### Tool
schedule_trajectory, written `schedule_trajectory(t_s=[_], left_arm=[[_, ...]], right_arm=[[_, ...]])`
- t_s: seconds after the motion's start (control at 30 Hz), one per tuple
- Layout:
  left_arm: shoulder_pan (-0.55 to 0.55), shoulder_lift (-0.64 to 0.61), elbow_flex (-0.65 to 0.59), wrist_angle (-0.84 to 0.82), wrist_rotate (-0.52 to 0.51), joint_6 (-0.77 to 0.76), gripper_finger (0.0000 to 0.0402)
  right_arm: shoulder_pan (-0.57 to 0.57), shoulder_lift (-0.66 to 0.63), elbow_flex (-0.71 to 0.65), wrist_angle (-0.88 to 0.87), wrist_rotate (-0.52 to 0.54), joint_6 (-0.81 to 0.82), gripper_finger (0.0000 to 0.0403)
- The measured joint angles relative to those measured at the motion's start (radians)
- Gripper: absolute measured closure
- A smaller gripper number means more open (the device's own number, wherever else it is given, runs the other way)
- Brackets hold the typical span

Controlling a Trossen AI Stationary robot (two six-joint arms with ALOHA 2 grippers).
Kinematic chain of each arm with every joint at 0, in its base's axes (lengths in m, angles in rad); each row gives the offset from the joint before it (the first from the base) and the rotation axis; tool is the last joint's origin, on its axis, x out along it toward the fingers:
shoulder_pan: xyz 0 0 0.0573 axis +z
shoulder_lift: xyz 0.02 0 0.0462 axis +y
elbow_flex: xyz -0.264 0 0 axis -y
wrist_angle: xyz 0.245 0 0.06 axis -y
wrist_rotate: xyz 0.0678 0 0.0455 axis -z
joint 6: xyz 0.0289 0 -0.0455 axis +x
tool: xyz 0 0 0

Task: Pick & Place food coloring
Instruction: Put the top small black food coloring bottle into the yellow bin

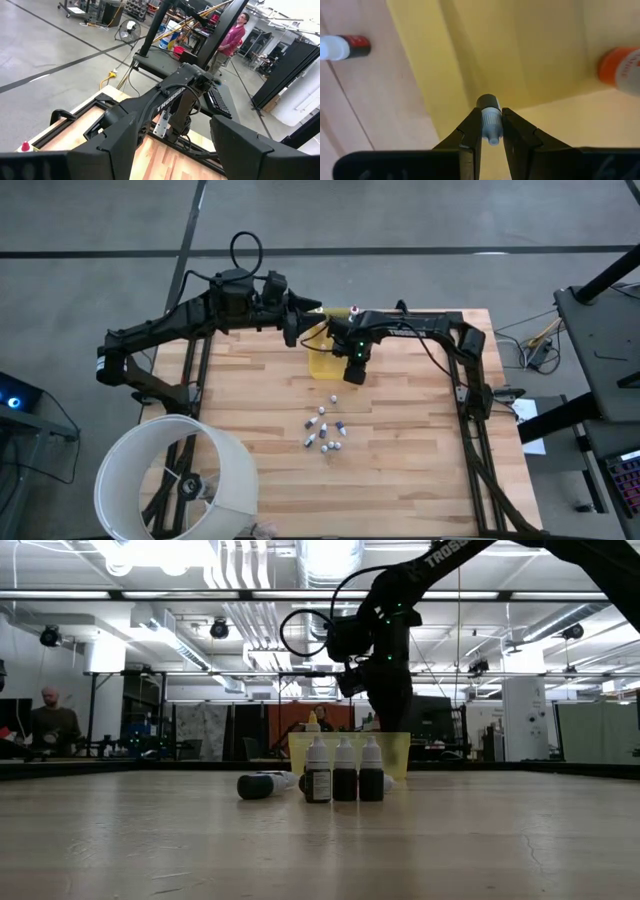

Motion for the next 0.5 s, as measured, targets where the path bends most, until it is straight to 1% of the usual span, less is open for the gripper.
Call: schedule_trajectory(t_s=[0.27,0.5], left_arm=[[0.0,0.0,0.0,0.0,-0.004,-0.002,0.0181],[0.0,0.0,0.0,0.0,-0.004,-0.002,0.0181]], right_arm=[[-0.001,0.0,-0.036,0.004,0.0,-0.007,0.0353],[-0.001,0.0,-0.037,0.011,0.0,-0.007,0.0353]])
